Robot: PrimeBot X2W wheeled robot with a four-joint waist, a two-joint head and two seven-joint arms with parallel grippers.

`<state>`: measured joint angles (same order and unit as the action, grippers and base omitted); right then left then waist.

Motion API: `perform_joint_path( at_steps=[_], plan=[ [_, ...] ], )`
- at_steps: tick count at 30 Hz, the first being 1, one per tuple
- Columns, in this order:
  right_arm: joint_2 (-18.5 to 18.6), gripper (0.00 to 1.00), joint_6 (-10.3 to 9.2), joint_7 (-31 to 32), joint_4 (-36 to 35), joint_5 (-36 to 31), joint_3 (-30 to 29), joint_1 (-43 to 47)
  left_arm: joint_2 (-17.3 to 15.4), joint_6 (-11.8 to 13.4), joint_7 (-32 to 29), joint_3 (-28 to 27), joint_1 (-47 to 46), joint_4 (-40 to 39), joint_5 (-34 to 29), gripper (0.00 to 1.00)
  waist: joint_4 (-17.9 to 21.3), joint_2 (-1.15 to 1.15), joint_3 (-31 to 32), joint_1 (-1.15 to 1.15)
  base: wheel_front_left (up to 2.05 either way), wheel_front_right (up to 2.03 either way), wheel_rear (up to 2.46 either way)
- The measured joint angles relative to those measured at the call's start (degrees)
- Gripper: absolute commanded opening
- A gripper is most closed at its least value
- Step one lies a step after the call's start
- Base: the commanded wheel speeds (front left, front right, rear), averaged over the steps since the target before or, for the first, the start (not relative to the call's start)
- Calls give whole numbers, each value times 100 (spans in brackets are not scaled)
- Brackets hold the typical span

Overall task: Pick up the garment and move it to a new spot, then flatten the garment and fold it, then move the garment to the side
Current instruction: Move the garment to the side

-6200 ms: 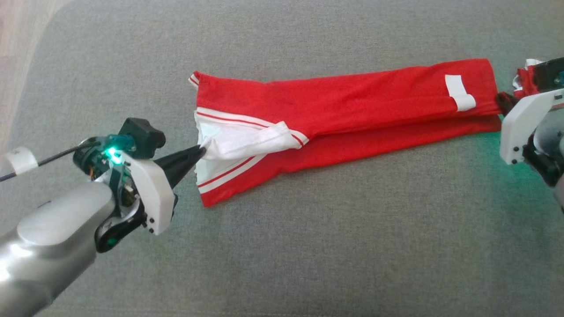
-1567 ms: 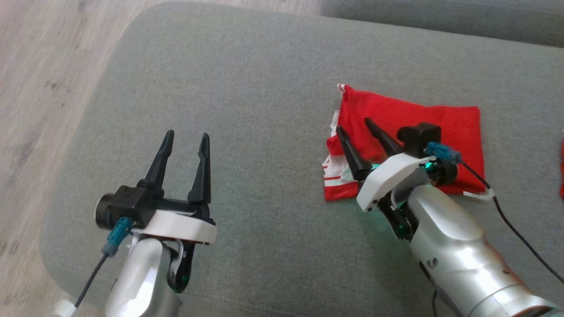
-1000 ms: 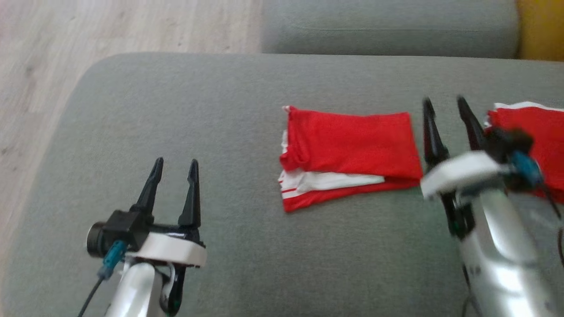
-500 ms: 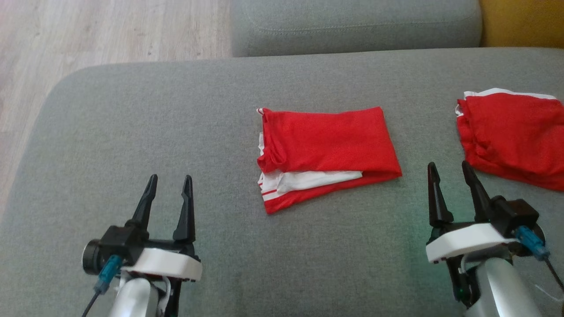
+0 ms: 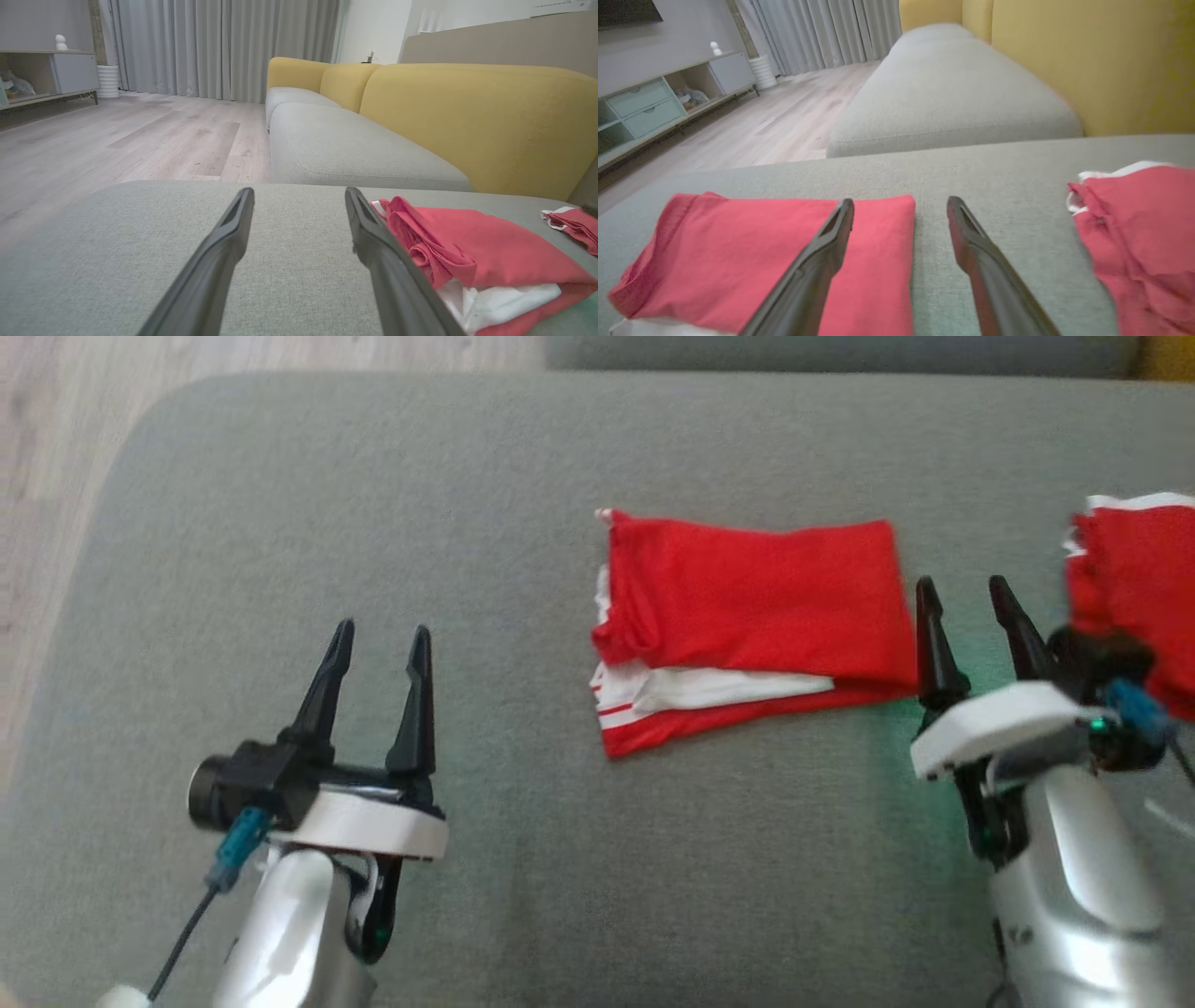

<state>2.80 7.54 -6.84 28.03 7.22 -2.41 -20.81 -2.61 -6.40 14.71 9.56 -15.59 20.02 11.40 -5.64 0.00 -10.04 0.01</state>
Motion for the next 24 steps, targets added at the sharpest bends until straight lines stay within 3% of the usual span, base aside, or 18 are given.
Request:
perform_joint_path(
  at_steps=[9, 12, 13, 14, 15, 24],
  plan=[
    [8, 100, 0, 764, 1695, 162, -375, -943, 13, -5, 0, 344, -168, 40, 234, 100, -480, 0, -415, 0, 0, 0, 0],
    [32, 100, 0, 861, 1959, 253, -407, -1139, 14, 13, 0, 365, -245, 41, 272, 100, -562, 0, -467, -1, 0, 0, 0],
    [60, 89, 0, 920, 2083, 312, -393, -1253, 14, 19, 0, 382, -286, 46, 282, 100, -596, 0, -488, -2, 0, 0, 0],
    [89, 31, 0, 978, 2193, 330, -354, -1362, 14, 37, 0, 394, -311, 49, 283, 100, -625, 0, -504, -1, 0, 0, 0],
    [123, 0, 0, 1010, 2287, 330, -319, -1453, 14, 38, 0, 410, -323, 54, 283, 100, -647, 0, -511, -1, 0, 0, 0],
    [125, 0, 0, 419, 2632, -160, 263, -1461, 14, 86, 0, 434, -311, 137, 265, 100, -492, 0, -273, -1, 0, 0, 0]
  ],
)
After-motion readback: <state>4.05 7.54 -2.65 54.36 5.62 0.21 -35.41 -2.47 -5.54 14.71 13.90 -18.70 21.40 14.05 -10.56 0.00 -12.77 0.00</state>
